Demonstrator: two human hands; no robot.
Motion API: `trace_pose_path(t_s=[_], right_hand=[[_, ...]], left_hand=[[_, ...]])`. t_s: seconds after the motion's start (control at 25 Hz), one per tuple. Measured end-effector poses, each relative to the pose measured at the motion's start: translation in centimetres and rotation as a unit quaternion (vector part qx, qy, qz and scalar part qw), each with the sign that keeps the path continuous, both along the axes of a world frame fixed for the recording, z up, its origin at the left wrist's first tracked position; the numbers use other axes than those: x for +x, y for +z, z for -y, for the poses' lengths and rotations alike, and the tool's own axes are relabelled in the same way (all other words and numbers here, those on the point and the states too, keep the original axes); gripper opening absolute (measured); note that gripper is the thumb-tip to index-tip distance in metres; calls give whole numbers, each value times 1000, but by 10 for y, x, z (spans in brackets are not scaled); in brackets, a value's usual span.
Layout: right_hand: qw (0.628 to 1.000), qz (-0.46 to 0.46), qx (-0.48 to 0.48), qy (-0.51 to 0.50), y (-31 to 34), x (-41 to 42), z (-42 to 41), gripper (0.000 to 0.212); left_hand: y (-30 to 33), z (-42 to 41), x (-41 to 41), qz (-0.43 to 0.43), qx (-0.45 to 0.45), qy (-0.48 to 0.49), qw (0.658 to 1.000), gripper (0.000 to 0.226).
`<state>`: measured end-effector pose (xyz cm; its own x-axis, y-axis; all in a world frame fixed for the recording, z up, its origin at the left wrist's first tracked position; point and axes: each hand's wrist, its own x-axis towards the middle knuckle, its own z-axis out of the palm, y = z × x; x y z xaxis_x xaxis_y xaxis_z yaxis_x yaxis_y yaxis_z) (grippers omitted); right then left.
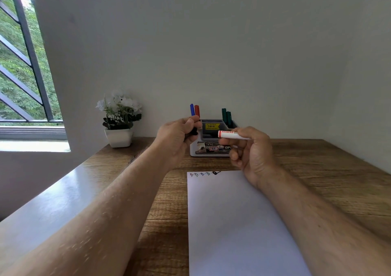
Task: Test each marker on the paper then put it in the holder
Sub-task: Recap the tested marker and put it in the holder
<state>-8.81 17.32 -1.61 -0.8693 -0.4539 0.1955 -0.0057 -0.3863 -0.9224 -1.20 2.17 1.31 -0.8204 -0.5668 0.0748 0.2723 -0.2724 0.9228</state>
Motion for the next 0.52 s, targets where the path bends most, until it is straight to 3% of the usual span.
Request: trace_pose_path(t_s=[0.32,0.52], right_hand=[[1000,6,20,-1,0,-1,3,25],[998,-52,16,-41,0,-2,0,19]], left_hand=[[-6,-3,-1,5,-10,-43,999,16],[-4,-2,1,-11,4,-29,1000,19]])
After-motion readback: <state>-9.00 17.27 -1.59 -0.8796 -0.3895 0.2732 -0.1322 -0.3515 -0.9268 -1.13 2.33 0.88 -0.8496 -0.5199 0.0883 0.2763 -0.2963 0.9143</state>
